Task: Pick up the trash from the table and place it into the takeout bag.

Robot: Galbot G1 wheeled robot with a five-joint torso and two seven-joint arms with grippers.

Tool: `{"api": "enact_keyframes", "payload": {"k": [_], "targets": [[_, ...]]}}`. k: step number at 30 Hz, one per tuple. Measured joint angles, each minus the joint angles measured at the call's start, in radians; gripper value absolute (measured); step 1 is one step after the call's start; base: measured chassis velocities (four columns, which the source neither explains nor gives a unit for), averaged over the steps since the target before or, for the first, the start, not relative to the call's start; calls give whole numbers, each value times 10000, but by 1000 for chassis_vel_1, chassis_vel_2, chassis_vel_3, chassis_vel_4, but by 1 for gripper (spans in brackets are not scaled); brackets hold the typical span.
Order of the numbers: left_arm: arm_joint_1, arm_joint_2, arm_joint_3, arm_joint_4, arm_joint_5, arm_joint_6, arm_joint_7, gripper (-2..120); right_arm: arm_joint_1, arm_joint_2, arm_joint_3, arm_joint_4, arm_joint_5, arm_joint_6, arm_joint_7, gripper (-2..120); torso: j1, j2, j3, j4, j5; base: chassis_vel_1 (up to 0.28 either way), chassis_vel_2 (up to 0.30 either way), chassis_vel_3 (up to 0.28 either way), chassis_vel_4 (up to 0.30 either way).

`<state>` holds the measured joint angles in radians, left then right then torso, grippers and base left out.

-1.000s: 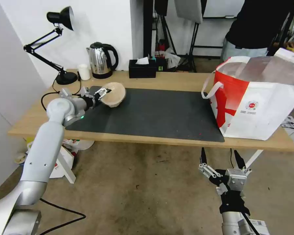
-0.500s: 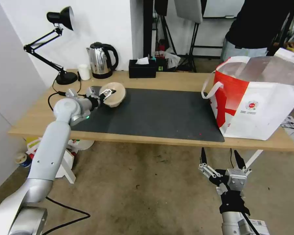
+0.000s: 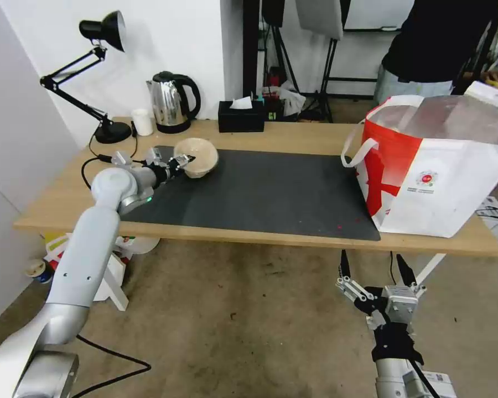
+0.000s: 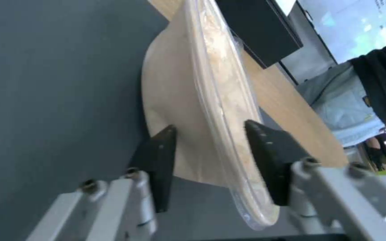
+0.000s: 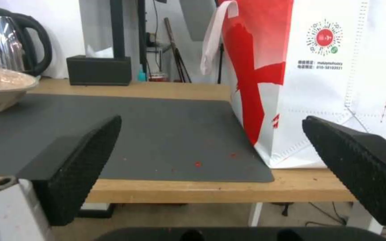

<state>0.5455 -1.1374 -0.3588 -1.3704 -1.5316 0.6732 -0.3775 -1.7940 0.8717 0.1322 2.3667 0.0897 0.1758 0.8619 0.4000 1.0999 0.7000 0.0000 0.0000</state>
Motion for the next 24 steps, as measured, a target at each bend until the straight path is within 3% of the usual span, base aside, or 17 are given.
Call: {"api": "enact_keyframes", "payload": {"k": [11, 24], "targets": [[399, 414, -162, -447, 115, -255, 154, 1, 0, 0, 0, 0, 0, 0, 0, 100, -1, 0, 0, 1, 0, 0, 0, 0, 0], [566, 471, -259, -450, 197, -336, 267, 0, 0, 0, 0, 0, 0, 0, 0, 100, 0, 0, 0, 0, 0, 0, 0, 0, 0]]}}
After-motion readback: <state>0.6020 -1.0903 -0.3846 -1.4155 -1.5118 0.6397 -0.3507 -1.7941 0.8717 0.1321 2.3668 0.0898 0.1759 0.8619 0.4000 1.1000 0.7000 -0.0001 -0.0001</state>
